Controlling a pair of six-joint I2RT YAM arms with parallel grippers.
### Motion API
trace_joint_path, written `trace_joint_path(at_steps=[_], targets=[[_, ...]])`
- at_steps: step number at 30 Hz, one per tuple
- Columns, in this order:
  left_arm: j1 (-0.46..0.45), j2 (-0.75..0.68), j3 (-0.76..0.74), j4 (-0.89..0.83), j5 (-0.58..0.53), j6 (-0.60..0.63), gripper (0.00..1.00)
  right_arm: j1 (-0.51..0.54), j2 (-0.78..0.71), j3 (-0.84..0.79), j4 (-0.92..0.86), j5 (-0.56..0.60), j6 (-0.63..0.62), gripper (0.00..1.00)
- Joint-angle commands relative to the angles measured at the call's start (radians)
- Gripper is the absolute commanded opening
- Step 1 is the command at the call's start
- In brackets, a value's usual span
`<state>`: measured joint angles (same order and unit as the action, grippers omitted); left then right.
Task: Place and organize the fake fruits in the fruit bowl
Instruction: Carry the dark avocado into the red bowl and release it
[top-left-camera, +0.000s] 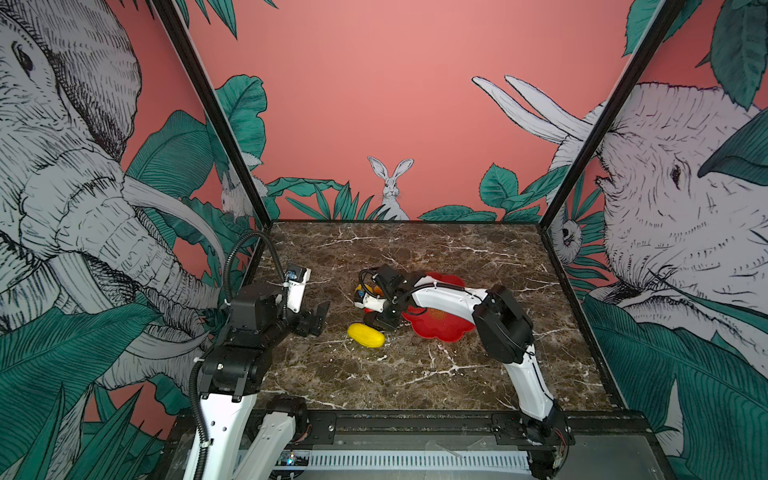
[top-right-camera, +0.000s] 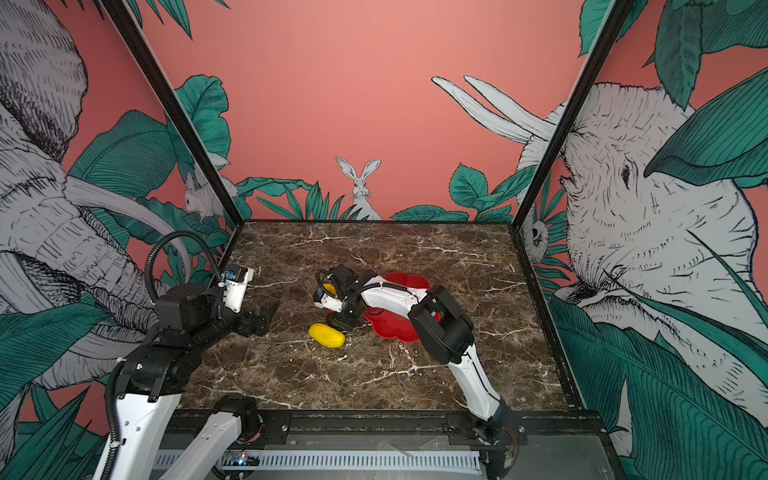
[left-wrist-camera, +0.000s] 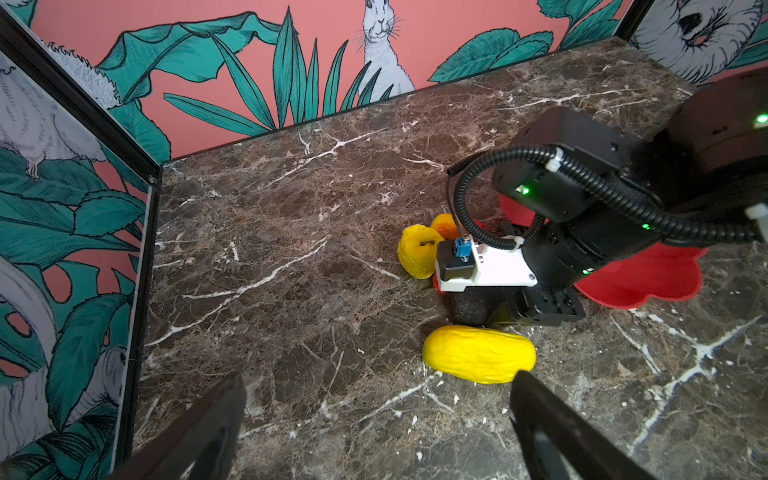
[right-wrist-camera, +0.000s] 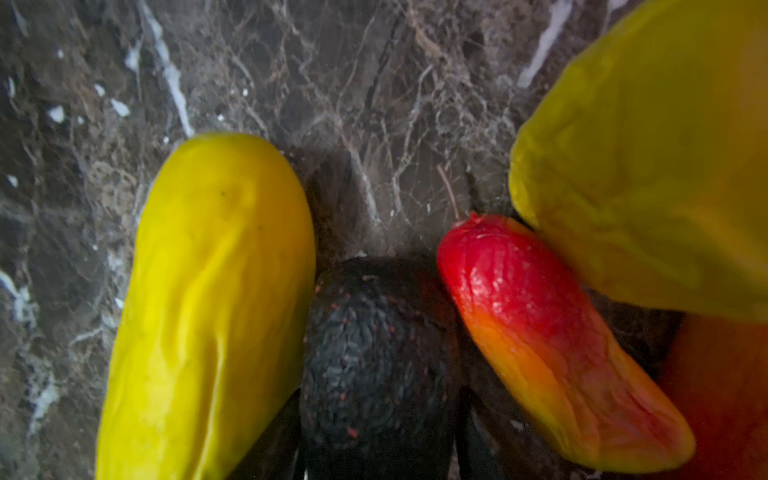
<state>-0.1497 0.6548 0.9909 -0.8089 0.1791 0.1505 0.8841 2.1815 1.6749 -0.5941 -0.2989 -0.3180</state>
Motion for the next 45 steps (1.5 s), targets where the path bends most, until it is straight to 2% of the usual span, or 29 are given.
trace_joint_path(at_steps=[1, 4, 10, 15, 22, 26, 31, 40, 45], targets=[[-0.004, -0.013, -0.016, 0.014, 0.0, 0.014, 1.0, 0.008, 0.011, 0.035, 0.004, -0.002, 0.011, 0.41], [-0.004, -0.015, -0.017, 0.014, -0.003, 0.015, 1.0, 0.009, -0.019, 0.048, -0.026, 0.011, 0.004, 0.25], [-0.004, -0.009, -0.014, 0.014, -0.003, 0.015, 1.0, 0.006, -0.205, 0.003, -0.035, 0.088, -0.02, 0.13], [-0.004, -0.004, -0.007, 0.01, -0.003, 0.015, 1.0, -0.066, -0.397, -0.122, 0.023, 0.126, 0.018, 0.11], [-0.004, 0.002, 0.0, 0.011, 0.002, 0.014, 1.0, -0.26, -0.568, -0.355, 0.079, 0.253, 0.157, 0.11], [-0.004, 0.009, -0.001, 0.019, 0.006, 0.013, 1.0, -0.318, -0.572, -0.499, 0.111, 0.3, 0.22, 0.11], [-0.003, 0.021, -0.005, 0.031, 0.014, 0.008, 1.0, -0.336, -0.541, -0.579, 0.171, 0.316, 0.272, 0.11], [-0.004, 0.015, -0.011, 0.031, 0.014, 0.011, 1.0, -0.347, -0.403, -0.541, 0.205, 0.359, 0.286, 0.11], [-0.004, 0.011, -0.014, 0.034, 0.014, 0.014, 1.0, -0.35, -0.376, -0.517, 0.204, 0.38, 0.286, 0.21]])
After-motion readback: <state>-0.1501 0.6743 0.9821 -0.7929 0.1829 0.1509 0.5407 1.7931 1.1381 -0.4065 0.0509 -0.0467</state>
